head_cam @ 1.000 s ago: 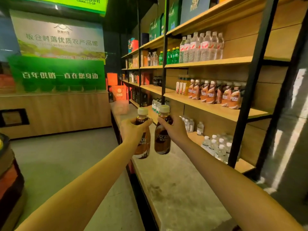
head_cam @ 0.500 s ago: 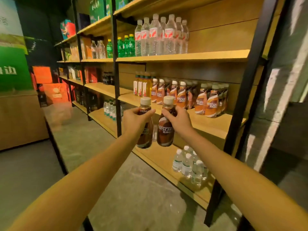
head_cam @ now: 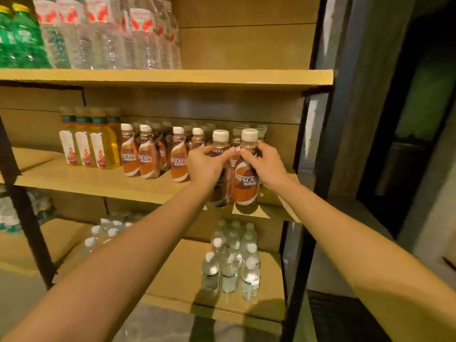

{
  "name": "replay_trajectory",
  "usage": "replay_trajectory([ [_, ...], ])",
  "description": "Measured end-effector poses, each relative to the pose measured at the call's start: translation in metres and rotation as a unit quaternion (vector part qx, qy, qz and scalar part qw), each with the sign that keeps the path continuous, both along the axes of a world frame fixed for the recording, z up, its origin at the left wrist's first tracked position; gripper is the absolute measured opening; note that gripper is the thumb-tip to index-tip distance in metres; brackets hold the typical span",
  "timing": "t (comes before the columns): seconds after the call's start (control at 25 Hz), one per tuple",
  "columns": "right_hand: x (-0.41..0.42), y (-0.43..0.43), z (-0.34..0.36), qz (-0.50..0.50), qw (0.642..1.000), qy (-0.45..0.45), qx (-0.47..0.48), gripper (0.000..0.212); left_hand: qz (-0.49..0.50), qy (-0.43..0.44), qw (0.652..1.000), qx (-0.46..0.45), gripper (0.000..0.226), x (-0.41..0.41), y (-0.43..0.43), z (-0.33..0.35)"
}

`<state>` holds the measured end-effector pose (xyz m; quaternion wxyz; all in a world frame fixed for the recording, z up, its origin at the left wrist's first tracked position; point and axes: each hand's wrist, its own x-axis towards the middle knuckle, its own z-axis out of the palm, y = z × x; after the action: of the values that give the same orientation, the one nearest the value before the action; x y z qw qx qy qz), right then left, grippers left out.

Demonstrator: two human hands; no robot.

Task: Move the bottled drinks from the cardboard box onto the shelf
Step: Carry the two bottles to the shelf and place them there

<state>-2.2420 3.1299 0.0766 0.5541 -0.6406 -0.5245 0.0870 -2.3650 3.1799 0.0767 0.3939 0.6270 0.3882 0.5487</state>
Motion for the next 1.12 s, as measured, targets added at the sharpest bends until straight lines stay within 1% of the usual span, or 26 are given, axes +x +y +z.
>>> replay_trajectory([
  [0.08,0.004,0.010,0.001,-0.025,1.000,0.011,-0.002,0.042,-0.038,-0.003,0.999,-0.002,0.053,0.011,0.020,0.001],
  [0.2,0.015,0.022,-0.001,-0.063,0.998,0.025,-0.006,0.039,-0.080,-0.015,0.997,0.000,0.037,0.031,0.042,0.000],
  [0.36,0.029,0.033,-0.008,-0.074,0.996,0.040,-0.016,0.035,-0.102,-0.018,0.995,-0.006,0.031,0.050,0.061,-0.007],
  [0.56,0.042,0.050,-0.015,-0.079,0.996,0.047,-0.019,0.038,-0.094,-0.009,0.996,0.004,0.028,0.064,0.076,-0.015],
  [0.68,0.045,0.054,-0.018,-0.085,0.996,0.033,-0.014,0.039,-0.073,-0.014,0.997,0.027,0.031,0.067,0.077,-0.019],
  [0.72,0.045,0.054,-0.019,-0.088,0.996,0.027,-0.006,0.039,-0.078,-0.015,0.996,0.042,0.032,0.067,0.077,-0.020],
  [0.8,0.046,0.050,-0.025,-0.103,0.994,0.031,0.016,0.048,-0.125,-0.008,0.990,0.064,0.038,0.061,0.078,-0.027],
  [0.84,0.048,0.048,-0.033,-0.120,0.992,0.033,0.019,0.056,-0.157,0.012,0.986,0.061,0.049,0.057,0.082,-0.035],
  [0.88,0.052,0.044,-0.045,-0.141,0.990,0.023,0.008,0.064,-0.181,0.053,0.981,0.049,0.065,0.051,0.087,-0.044],
  [0.92,0.054,0.040,-0.060,-0.163,0.986,-0.004,-0.024,0.072,-0.196,0.116,0.973,0.036,0.079,0.045,0.094,-0.055],
  [0.96,0.055,0.037,-0.074,-0.182,0.979,-0.048,-0.073,0.079,-0.206,0.186,0.960,0.035,0.084,0.038,0.101,-0.065],
  [1.0,0.056,0.035,-0.087,-0.198,0.967,-0.099,-0.124,0.085,-0.214,0.246,0.944,0.050,0.078,0.033,0.105,-0.073],
  [1.04,0.056,0.035,-0.096,-0.210,0.953,-0.148,-0.163,0.087,-0.219,0.284,0.931,0.073,0.066,0.031,0.107,-0.078],
  [1.12,0.058,0.042,-0.103,-0.236,0.930,-0.213,-0.184,0.083,-0.211,0.300,0.924,0.109,0.043,0.033,0.107,-0.083],
])
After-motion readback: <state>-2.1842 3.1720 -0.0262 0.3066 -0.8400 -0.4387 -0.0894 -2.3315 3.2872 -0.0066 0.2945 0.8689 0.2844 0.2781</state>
